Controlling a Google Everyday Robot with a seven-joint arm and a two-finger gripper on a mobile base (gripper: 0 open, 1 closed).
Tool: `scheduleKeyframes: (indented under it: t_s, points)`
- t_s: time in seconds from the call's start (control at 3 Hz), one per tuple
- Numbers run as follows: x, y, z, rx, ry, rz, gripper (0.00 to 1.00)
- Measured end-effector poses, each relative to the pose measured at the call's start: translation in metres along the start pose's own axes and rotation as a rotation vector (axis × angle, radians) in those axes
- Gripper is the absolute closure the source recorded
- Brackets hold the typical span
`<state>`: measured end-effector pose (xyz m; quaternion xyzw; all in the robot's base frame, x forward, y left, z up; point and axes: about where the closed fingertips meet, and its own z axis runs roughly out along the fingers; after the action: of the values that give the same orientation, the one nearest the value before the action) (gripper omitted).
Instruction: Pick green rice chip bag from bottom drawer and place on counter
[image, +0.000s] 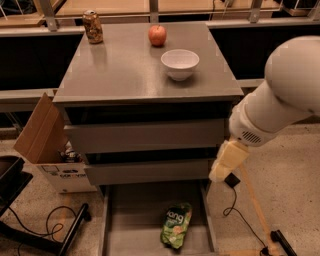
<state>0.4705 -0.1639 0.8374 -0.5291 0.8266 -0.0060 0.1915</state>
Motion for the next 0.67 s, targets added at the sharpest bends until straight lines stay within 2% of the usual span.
scheduleKeyframes:
  t_s: [0.33, 0.67]
  points:
    - [-0.0044, 0.009, 0.0565, -0.021, -0.017, 0.055, 0.0]
    - [-0.0045, 0.009, 0.0565, -0.021, -0.017, 0.055, 0.0]
